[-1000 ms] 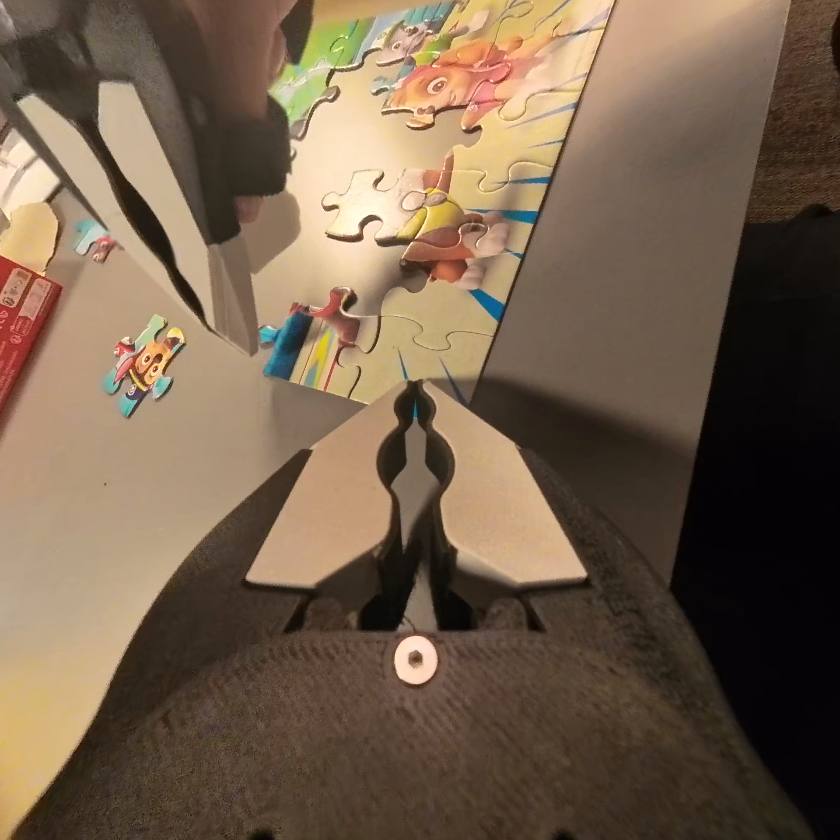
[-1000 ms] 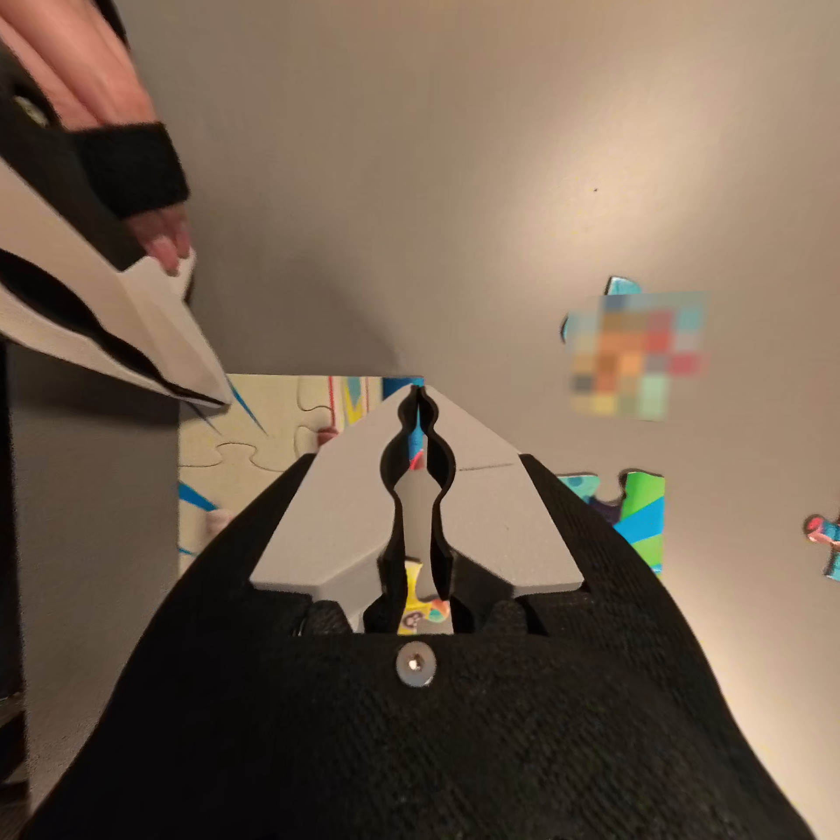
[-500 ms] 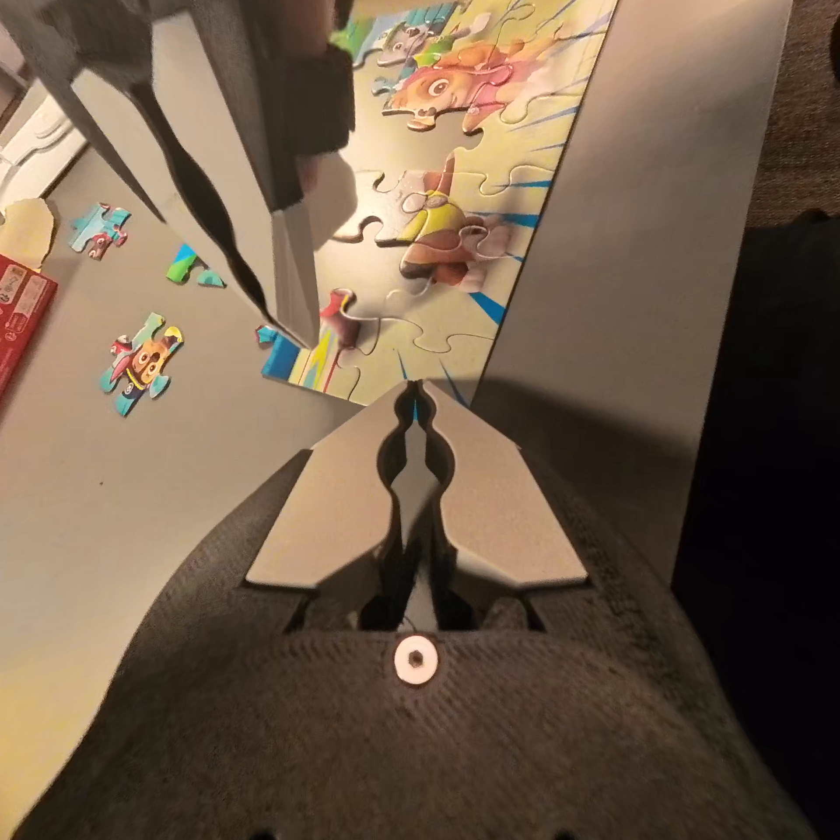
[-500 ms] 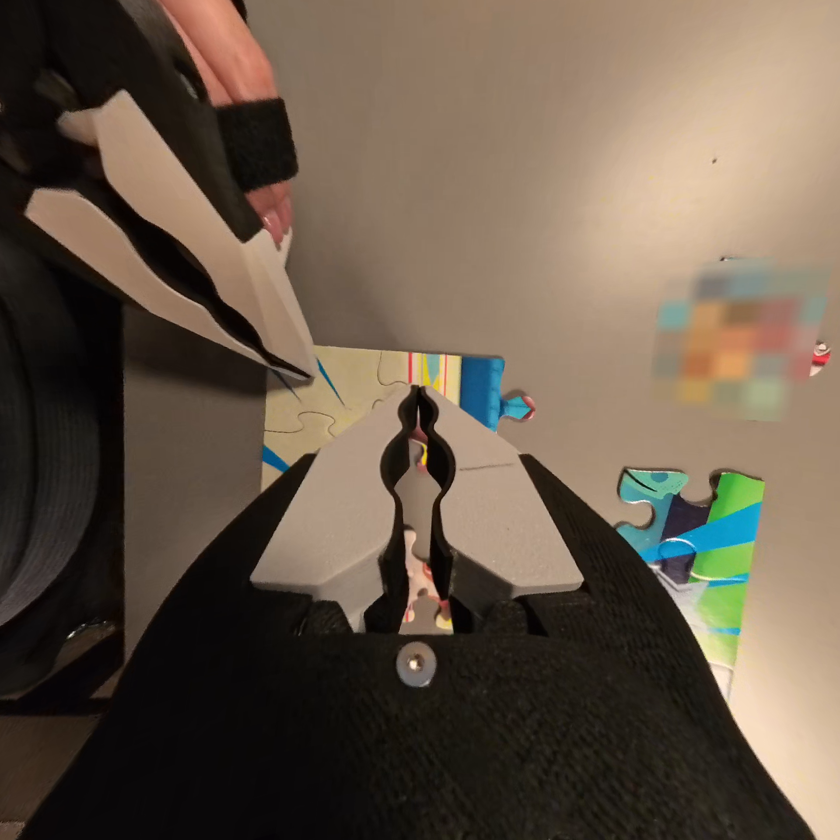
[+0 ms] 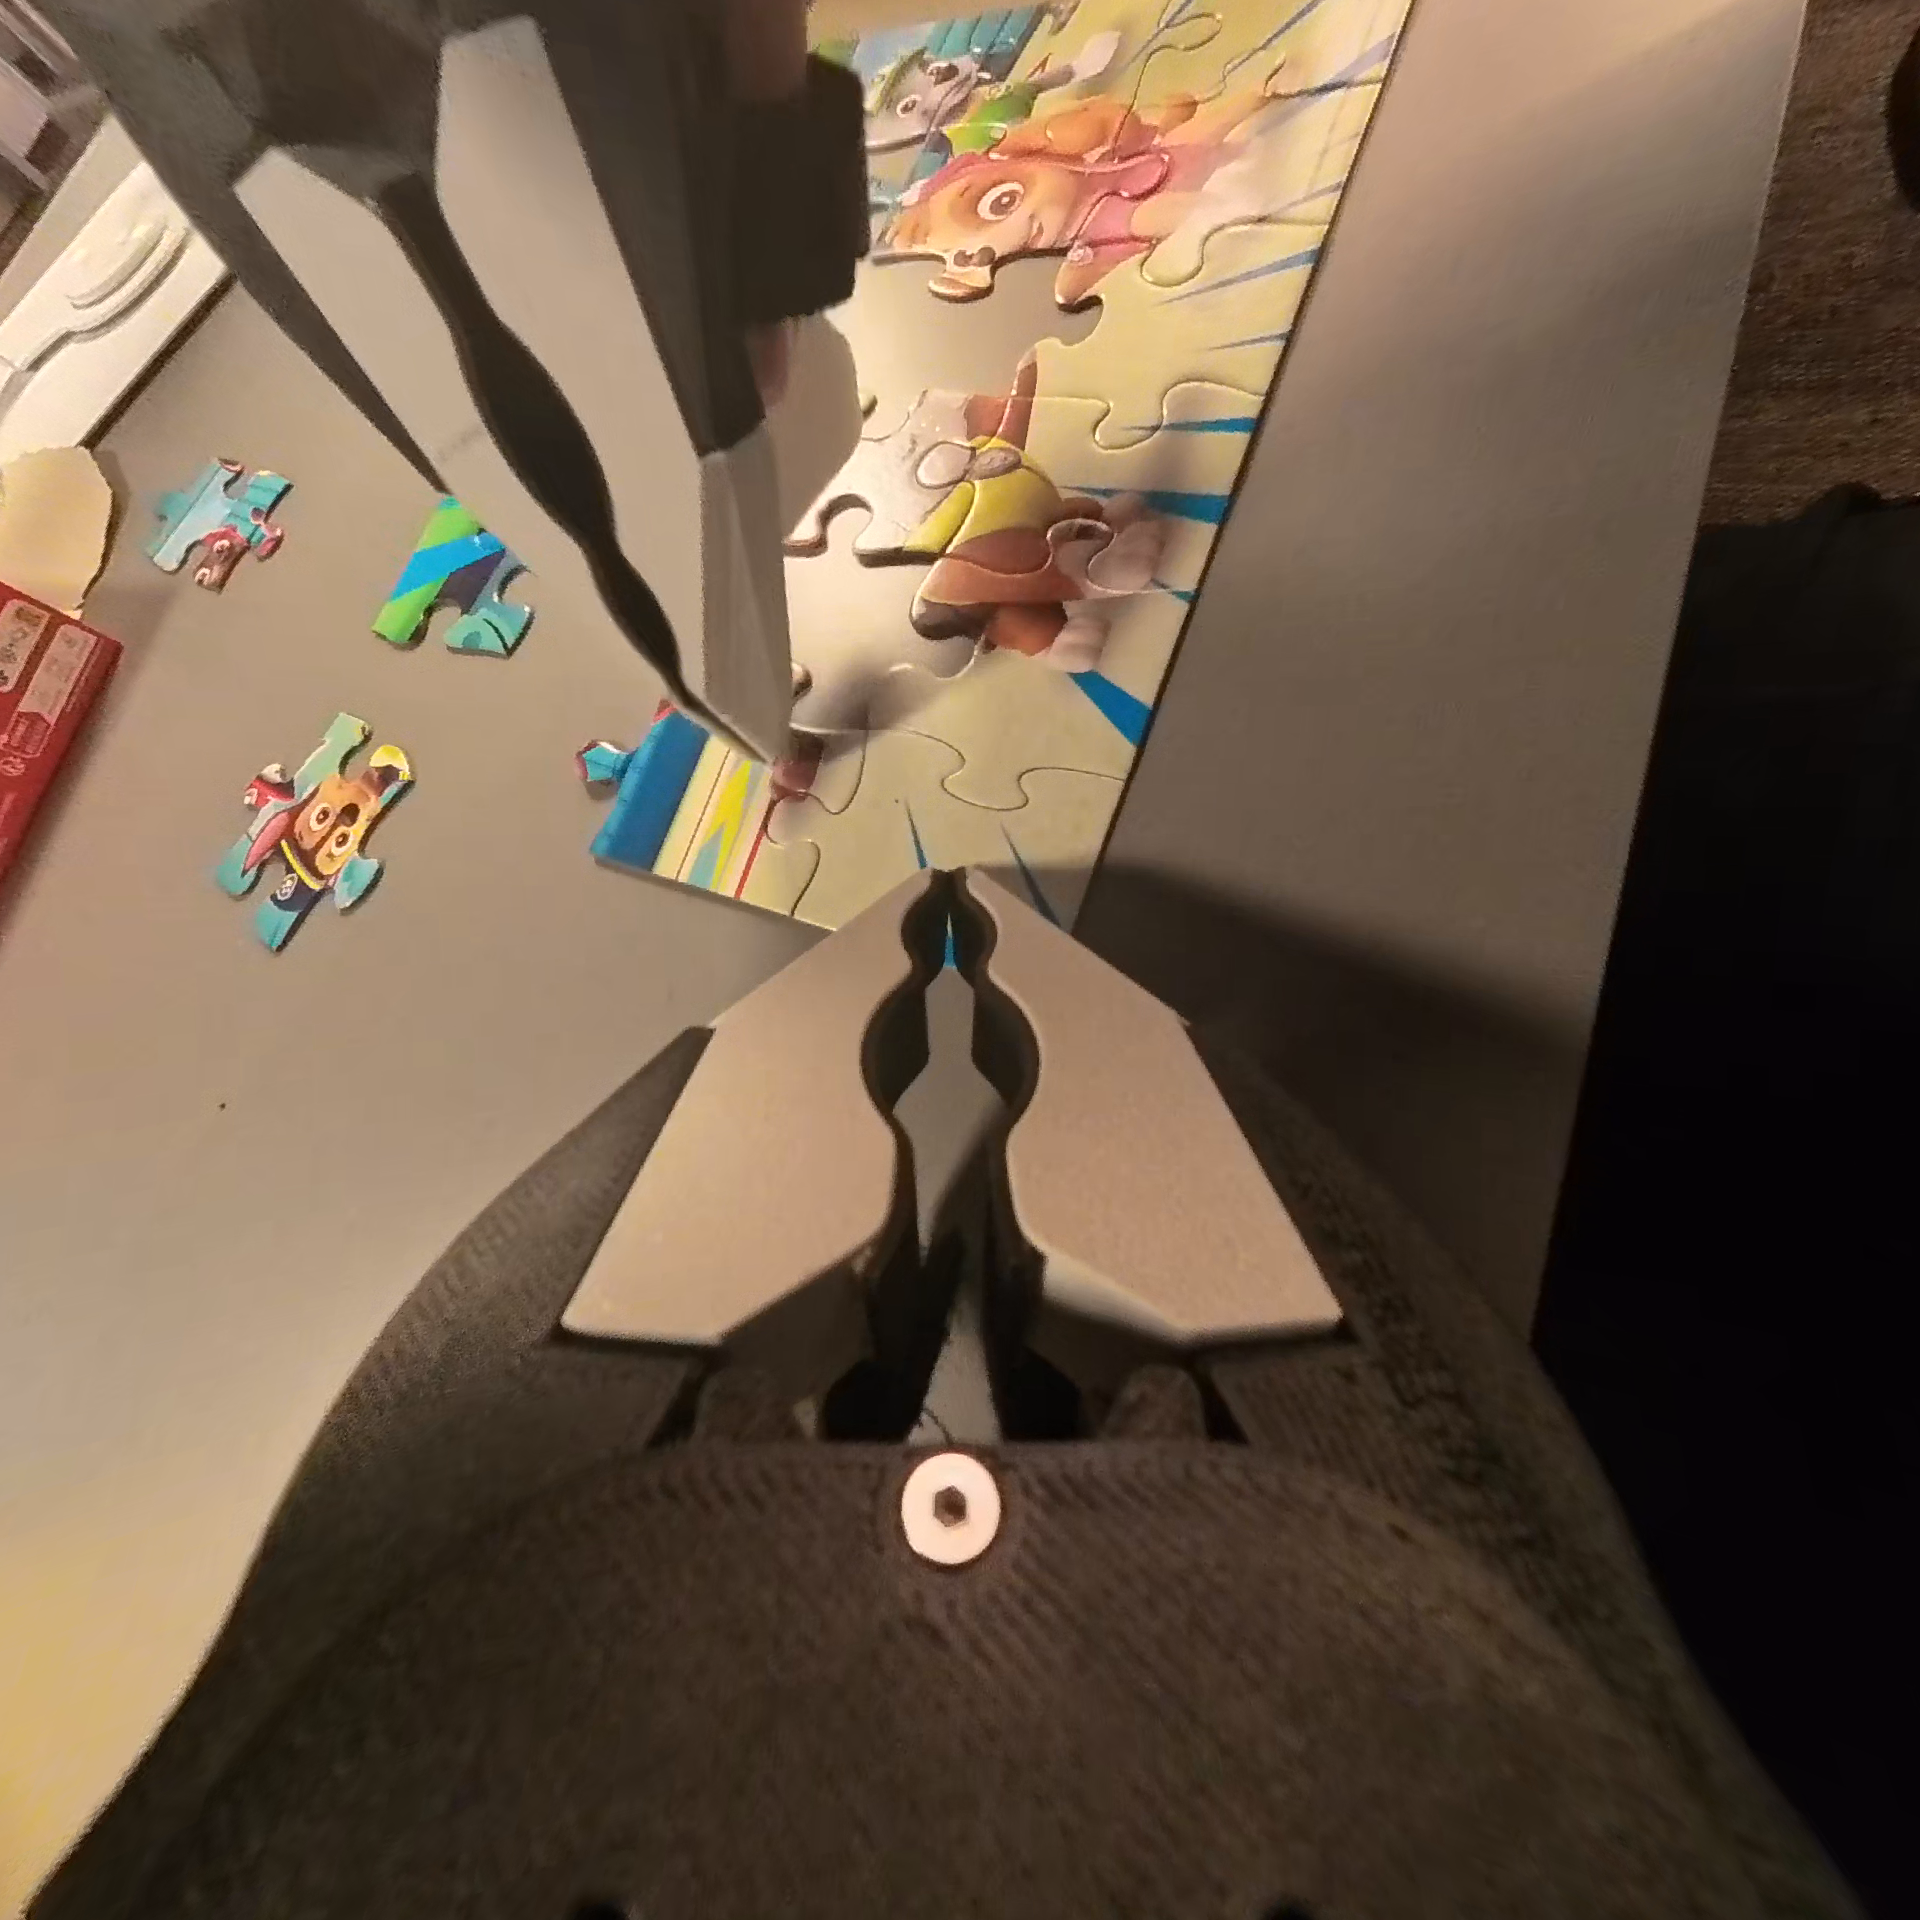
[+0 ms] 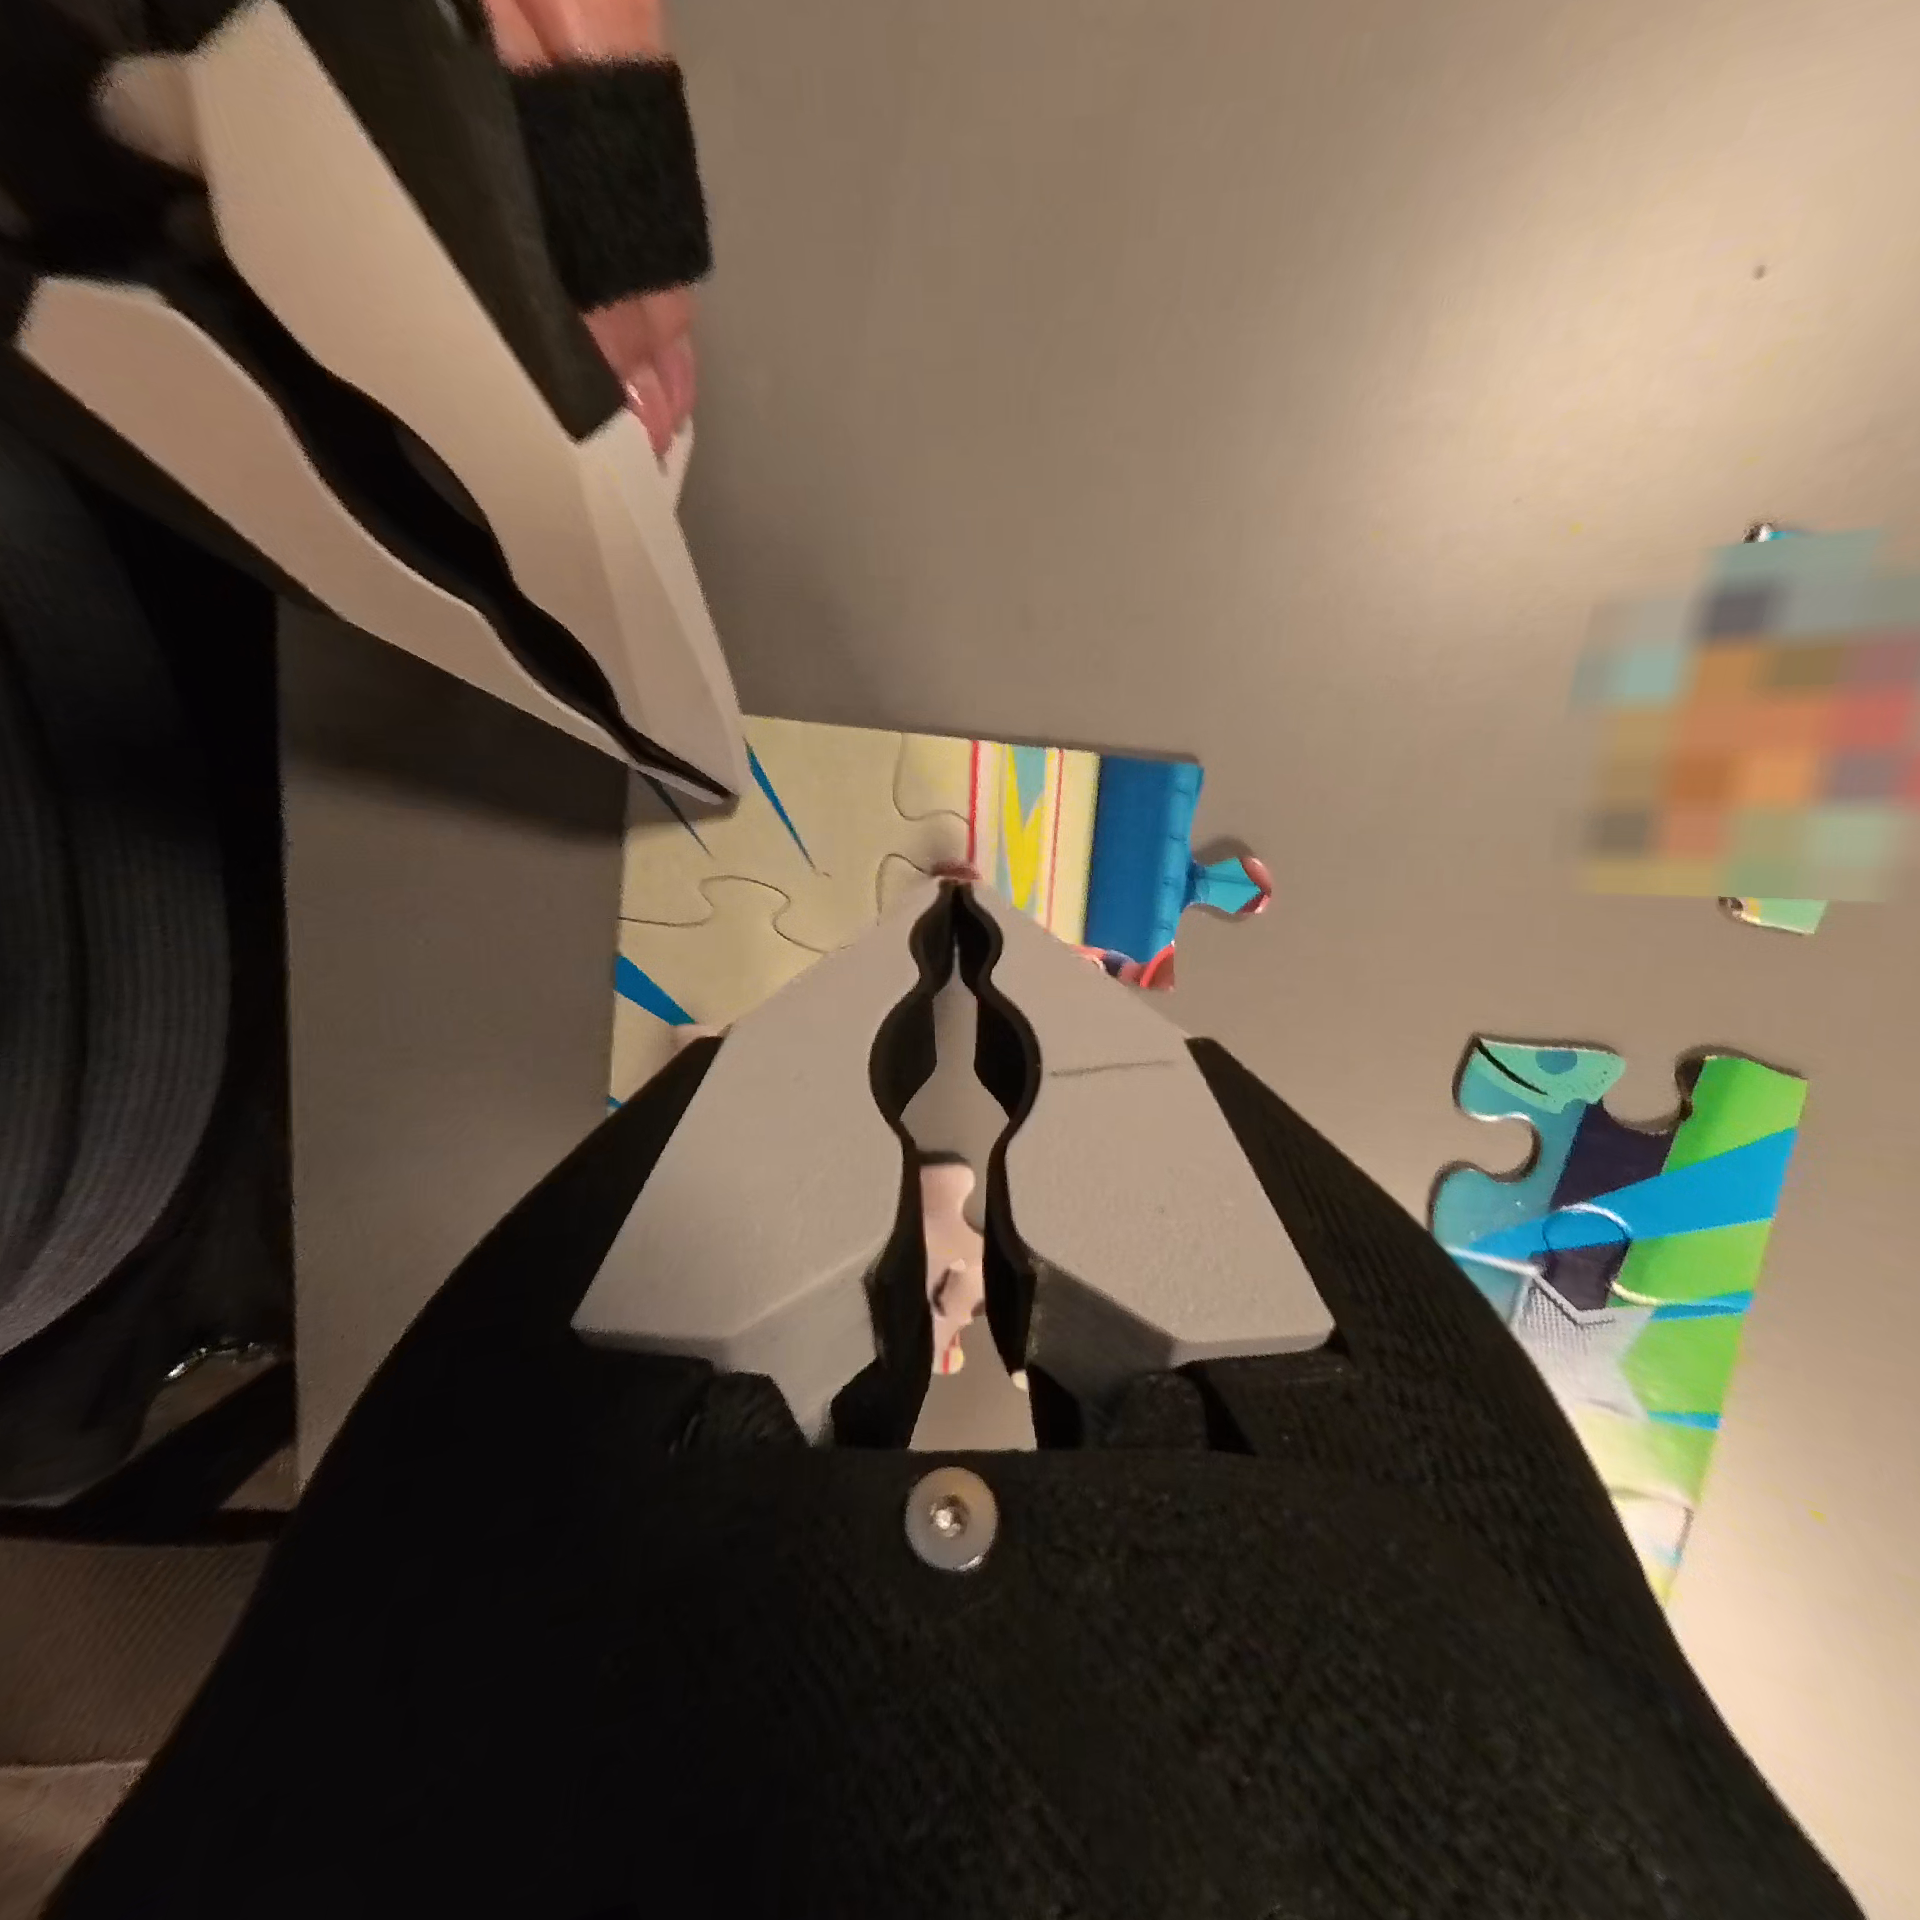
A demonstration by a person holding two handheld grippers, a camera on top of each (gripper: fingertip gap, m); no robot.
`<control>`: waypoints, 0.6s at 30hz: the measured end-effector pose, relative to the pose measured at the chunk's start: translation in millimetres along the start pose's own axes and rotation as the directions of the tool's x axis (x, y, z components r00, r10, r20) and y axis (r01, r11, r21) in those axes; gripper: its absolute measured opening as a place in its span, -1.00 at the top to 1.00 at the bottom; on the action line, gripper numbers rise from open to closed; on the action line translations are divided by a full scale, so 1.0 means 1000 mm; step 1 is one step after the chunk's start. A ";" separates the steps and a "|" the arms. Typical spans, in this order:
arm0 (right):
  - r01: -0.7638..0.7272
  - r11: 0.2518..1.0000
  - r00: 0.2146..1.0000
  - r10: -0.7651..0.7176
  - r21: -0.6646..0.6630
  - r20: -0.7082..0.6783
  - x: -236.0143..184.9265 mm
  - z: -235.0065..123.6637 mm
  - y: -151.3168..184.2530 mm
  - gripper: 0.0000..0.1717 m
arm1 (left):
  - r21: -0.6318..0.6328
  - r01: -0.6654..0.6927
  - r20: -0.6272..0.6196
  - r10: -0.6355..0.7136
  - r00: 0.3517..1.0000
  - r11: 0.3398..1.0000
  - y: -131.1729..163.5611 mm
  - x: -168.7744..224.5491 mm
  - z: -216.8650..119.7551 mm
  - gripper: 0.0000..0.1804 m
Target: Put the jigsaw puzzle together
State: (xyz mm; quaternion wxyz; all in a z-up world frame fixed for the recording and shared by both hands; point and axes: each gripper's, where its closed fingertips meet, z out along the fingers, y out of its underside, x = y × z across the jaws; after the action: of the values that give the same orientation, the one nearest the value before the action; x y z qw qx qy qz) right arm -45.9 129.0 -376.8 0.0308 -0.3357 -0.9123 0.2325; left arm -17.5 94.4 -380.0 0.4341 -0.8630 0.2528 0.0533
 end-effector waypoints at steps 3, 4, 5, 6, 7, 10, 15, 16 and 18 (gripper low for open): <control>0.031 0.998 0.999 -0.032 -0.052 -0.017 -0.002 0.004 0.005 1.00 | 0.001 0.003 -0.004 -0.003 1.000 1.000 0.000 0.000 0.000 1.00; 0.044 0.997 0.999 -0.046 -0.060 -0.025 -0.003 0.004 0.004 1.00 | 0.001 0.003 -0.004 -0.003 1.000 1.000 0.000 0.000 0.000 1.00; 0.052 0.996 0.998 -0.054 -0.069 -0.032 -0.003 0.003 0.004 1.00 | 0.002 0.002 -0.004 -0.002 1.000 1.000 0.000 0.000 0.000 1.00; 0.059 0.996 0.997 -0.062 -0.063 -0.039 -0.003 0.002 0.001 1.00 | 0.002 0.001 -0.004 -0.001 1.000 1.000 0.000 0.000 0.000 1.00; 0.062 0.997 0.997 -0.064 -0.042 -0.039 -0.004 0.002 -0.002 1.00 | 0.002 0.001 -0.003 -0.001 1.000 1.000 0.000 0.000 0.000 1.00; 0.053 0.996 0.997 -0.056 -0.068 -0.045 -0.001 0.005 0.002 1.00 | 0.001 0.001 -0.003 -0.001 1.000 1.000 0.000 0.000 0.000 1.00; 0.014 1.000 0.997 -0.016 -0.022 -0.070 0.011 -0.004 0.003 1.00 | 0.003 0.002 -0.003 -0.001 1.000 1.000 0.000 0.000 0.000 1.00; -0.008 1.000 0.996 0.011 0.029 -0.083 0.016 -0.009 -0.001 1.00 | 0.003 0.001 -0.003 -0.001 1.000 1.000 0.000 0.000 0.000 1.00; -0.045 0.984 0.985 0.072 0.170 -0.157 0.034 -0.025 -0.009 1.00 | 0.005 0.001 -0.004 -0.001 1.000 1.000 0.000 0.000 0.000 1.00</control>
State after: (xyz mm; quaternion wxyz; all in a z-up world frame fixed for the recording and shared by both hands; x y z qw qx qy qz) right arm -72.3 154.1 -353.6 0.1259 -0.3764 -0.8740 0.2803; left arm -17.1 94.4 -379.7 0.4359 -0.8621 0.2534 0.0510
